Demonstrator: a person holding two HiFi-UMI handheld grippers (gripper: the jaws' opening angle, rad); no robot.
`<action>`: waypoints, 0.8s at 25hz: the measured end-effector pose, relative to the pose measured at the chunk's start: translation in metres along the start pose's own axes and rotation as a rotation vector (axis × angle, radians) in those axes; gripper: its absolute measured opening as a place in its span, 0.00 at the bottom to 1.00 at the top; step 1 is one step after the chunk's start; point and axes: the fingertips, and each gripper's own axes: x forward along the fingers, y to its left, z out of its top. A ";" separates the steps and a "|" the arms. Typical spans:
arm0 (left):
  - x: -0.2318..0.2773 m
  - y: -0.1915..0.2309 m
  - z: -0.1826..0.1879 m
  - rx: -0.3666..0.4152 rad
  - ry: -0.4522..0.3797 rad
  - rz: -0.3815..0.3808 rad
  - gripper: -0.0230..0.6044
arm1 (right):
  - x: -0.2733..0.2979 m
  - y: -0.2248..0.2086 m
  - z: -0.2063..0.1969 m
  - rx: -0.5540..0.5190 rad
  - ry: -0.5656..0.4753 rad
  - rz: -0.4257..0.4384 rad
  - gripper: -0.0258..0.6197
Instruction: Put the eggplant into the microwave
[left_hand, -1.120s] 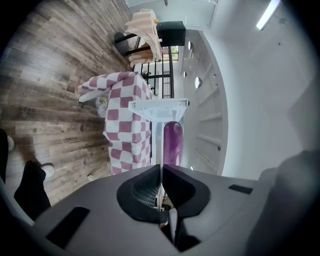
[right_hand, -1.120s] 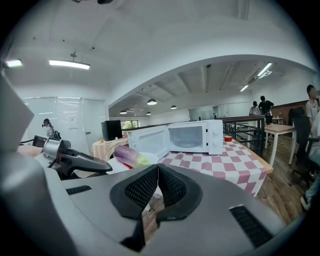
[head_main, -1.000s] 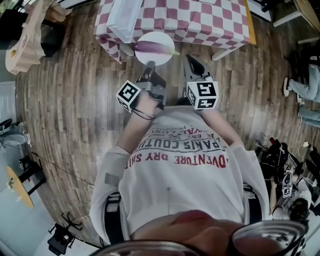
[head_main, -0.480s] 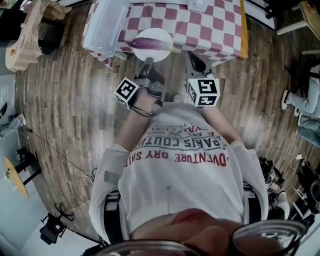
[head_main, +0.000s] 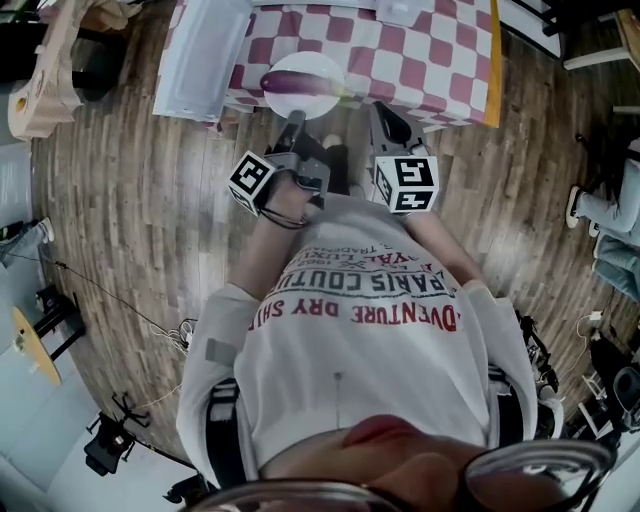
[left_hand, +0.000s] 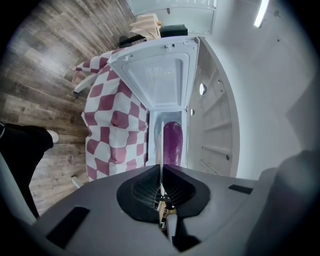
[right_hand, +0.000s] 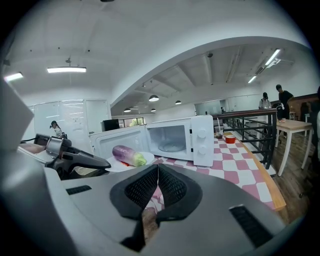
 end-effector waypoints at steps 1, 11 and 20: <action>0.007 -0.001 0.002 -0.003 0.003 0.001 0.09 | 0.005 -0.003 0.002 -0.004 0.002 -0.003 0.08; 0.117 -0.027 0.038 0.008 0.061 -0.007 0.09 | 0.091 -0.054 0.037 -0.001 0.011 -0.077 0.08; 0.200 -0.027 0.089 0.007 0.105 0.027 0.09 | 0.173 -0.063 0.055 -0.007 0.047 -0.097 0.08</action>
